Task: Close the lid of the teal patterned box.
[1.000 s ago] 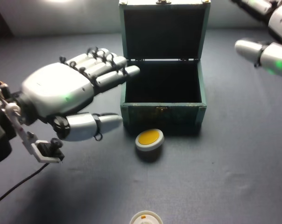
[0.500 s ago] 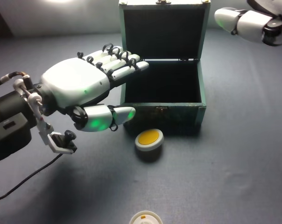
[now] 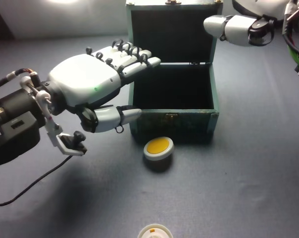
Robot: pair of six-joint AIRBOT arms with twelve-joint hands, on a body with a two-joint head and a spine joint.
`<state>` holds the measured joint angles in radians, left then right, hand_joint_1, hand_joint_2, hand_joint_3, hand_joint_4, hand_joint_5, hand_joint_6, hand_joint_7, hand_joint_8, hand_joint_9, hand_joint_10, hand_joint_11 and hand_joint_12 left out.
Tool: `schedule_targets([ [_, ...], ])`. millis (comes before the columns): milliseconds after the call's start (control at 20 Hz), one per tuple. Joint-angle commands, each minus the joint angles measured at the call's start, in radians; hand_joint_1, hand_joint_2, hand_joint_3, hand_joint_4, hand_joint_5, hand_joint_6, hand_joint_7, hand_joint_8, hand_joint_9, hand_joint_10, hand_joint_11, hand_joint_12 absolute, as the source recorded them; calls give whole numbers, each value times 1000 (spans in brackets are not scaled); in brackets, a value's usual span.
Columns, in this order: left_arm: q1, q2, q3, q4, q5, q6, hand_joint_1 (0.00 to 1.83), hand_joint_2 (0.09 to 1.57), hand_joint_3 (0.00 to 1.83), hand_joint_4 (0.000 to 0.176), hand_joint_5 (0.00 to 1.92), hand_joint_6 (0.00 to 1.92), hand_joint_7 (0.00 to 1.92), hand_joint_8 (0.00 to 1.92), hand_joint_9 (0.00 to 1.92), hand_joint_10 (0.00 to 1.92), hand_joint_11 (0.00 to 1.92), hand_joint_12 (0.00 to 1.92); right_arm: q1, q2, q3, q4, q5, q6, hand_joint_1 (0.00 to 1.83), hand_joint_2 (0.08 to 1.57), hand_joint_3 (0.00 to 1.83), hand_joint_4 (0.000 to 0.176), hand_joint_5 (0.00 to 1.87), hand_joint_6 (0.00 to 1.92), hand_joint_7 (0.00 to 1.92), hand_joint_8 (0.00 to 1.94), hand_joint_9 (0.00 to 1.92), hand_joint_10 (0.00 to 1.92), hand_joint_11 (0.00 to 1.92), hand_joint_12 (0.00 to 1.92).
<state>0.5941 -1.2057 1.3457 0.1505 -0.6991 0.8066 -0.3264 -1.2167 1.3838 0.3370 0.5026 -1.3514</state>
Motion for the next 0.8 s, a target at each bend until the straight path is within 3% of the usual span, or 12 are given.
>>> schedule_targets([
  [0, -12, 0, 2, -10, -116, -4, 278, 1442, 4, 3, 26, 10, 0, 0, 0, 0, 3, 2, 13, 1, 8, -5, 100, -2, 64, 1380, 0, 0, 40, 10, 272, 95, 22, 977, 36, 1891],
  [100, -17, 0, 2, -10, -118, -5, 308, 1438, 1, 5, 33, 12, 4, 1, 0, 0, 2, 1, 13, -8, 19, -3, 86, -2, 22, 1331, 0, 0, 58, 14, 357, 153, 55, 1186, 43, 1920],
  [150, -17, 0, 2, -10, -120, -5, 283, 1444, 4, 9, 33, 11, 6, 1, 0, 0, 12, 8, 13, -8, 23, 2, 81, -2, 14, 1312, 0, 0, 76, 20, 338, 157, 22, 1166, 8, 1921],
  [200, -15, 0, 2, -10, -124, -5, 208, 1454, 7, 17, 23, 6, 0, 0, 0, 0, 17, 17, 13, -8, 25, 9, 79, -2, 66, 1301, 0, 0, 77, 19, 264, 127, 4, 1009, 1, 1899],
  [250, -14, 0, 2, -13, -125, -5, 174, 1445, 0, 35, 25, 4, 0, 0, 0, 0, 3, 139, 13, -8, 28, 13, 76, -2, 87, 1322, 0, 0, 166, 62, 344, 251, 109, 1152, 48, 1917],
  [300, -13, 0, 2, -13, -126, -5, 192, 1438, 0, 39, 32, 6, 5, 2, 0, 0, 0, 155, 13, -8, 29, 15, 75, -2, 102, 1333, 3, 0, 190, 278, 351, 567, 215, 1312, 170, 1920],
  [350, -14, 0, 2, -13, -129, -5, 168, 1435, 0, 38, 17, 9, 0, 0, 0, 0, 0, 30, 13, -8, 31, 20, 73, -2, 100, 1354, 4, 0, 207, 362, 403, 684, 363, 1295, 246, 1898],
  [400, -13, 0, 2, -14, -132, -6, 141, 1433, 0, 51, 3, 1, 0, 0, 0, 0, 0, 5, 13, -8, 32, 21, 71, -2, 82, 1363, 2, 0, 174, 531, 481, 780, 511, 1278, 228, 1916],
  [500, -4, 2, 0, -20, -142, -13, 141, 1430, 0, 46, 1, 0, 0, 0, 0, 0, 0, 0, 13, -8, 29, 21, 69, -1, 82, 1348, 0, 0, 68, 630, 427, 909, 536, 1408, 245, 1921],
  [600, 9, 5, -3, -27, -148, -18, 144, 1441, 3, 31, 0, 0, 0, 0, 0, 0, 0, 0, 13, -8, 20, 20, 70, -1, 86, 1355, 0, 0, 40, 747, 437, 957, 538, 1453, 253, 1921],
  [650, 12, 6, -3, -29, -148, -19, 134, 1443, 3, 25, 0, 0, 0, 0, 0, 0, 0, 0, 13, -8, 15, 20, 70, -1, 72, 1360, 1, 0, 26, 796, 471, 942, 572, 1433, 304, 1921],
  [750, 20, 10, -7, -39, -154, -19, 151, 1447, 3, 11, 0, 0, 0, 0, 0, 0, 0, 0, 13, -8, -2, 20, 75, -1, 94, 1377, 2, 0, 0, 959, 498, 1069, 608, 1602, 437, 1921],
])
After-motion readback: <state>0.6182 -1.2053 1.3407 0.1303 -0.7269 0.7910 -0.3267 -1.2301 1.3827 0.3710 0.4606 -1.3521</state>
